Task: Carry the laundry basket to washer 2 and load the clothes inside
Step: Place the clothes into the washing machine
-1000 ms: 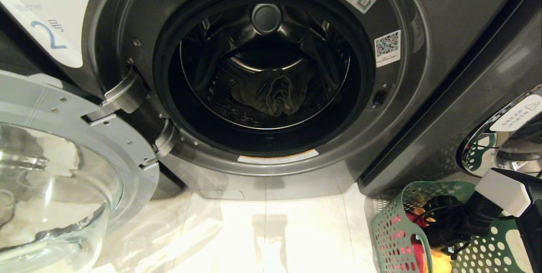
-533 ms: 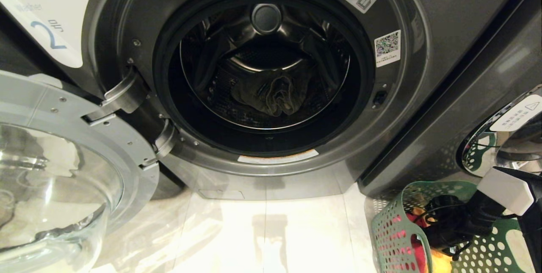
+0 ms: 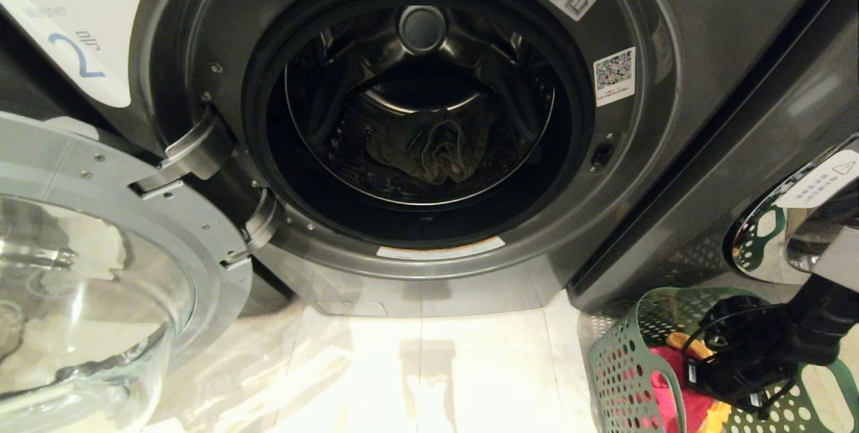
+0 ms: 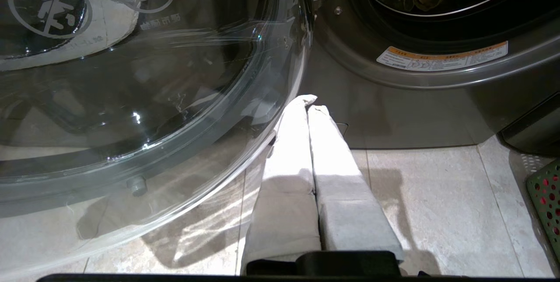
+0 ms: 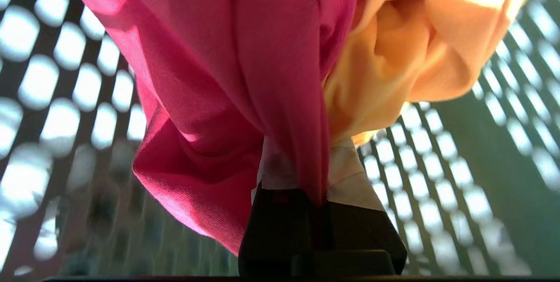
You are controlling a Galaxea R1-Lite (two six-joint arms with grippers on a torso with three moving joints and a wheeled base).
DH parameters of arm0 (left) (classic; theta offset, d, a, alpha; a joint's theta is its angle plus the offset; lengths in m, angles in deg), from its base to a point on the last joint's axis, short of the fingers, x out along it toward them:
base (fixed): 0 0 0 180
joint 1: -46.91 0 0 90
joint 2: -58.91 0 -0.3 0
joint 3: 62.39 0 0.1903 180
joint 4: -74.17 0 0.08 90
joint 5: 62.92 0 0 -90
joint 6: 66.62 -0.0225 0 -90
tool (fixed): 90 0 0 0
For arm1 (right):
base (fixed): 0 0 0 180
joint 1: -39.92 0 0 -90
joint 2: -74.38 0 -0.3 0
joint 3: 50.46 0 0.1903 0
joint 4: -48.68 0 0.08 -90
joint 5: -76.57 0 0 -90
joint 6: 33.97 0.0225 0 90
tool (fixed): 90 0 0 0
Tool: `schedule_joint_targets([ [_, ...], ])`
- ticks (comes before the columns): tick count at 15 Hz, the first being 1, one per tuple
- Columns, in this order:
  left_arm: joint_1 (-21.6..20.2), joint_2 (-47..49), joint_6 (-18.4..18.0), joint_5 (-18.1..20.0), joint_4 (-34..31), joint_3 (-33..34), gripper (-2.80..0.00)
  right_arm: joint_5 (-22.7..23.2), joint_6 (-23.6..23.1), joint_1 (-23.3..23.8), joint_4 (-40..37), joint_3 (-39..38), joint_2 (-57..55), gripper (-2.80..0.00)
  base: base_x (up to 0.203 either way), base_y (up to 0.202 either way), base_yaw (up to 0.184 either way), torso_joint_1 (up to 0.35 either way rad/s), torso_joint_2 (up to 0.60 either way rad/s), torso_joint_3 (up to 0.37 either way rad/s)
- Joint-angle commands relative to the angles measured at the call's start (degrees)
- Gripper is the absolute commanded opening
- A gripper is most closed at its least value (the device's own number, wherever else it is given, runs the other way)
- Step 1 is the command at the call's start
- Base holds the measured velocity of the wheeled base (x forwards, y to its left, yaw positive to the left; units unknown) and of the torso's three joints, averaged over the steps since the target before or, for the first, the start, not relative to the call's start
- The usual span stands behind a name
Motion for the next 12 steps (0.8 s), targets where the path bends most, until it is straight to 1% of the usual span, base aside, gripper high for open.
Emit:
schedule_joint_targets([
  [1, 0.0, 0.1, 0.1, 0.0, 0.1, 2.3, -2.8, -1.2, 0.0, 0.0, -0.1, -8.4, 14.5, -2.8, 0.0, 0.0, 0.0, 0.0, 0.0, 0.0],
  [3, 0.0, 0.1, 0.1, 0.0, 0.1, 2.3, -2.8, -2.8, -0.2, 0.0, -0.3, -14.5, 23.4, -2.8, 0.0, 0.0, 0.0, 0.0, 0.0, 0.0],
  [5, 0.0, 0.1, 0.0, 0.0, 0.1, 2.3, -2.8, -6.1, -0.8, 0.0, -0.4, -20.3, 33.4, -2.8, 0.0, 0.0, 0.0, 0.0, 0.0, 0.0],
  [7, 0.0, 0.1, 0.0, 0.0, 0.1, 2.3, -2.8, -9.6, -2.5, 0.1, -0.4, -25.0, 44.9, -2.8, 0.0, 0.0, 0.0, 0.0, 0.0, 0.0],
  [9, 0.0, 0.1, 0.1, 0.0, 0.1, 2.3, -2.8, -13.3, -5.6, 0.1, -0.4, -27.8, 56.0, -2.8, 0.0, 0.0, 0.0, 0.0, 0.0, 0.0],
  [12, 0.0, 0.1, 0.0, 0.0, 0.1, 2.3, -2.8, -17.7, -13.8, 0.2, -0.5, -28.7, 70.0, -2.8, 0.0, 0.0, 0.0, 0.0, 0.0, 0.0],
])
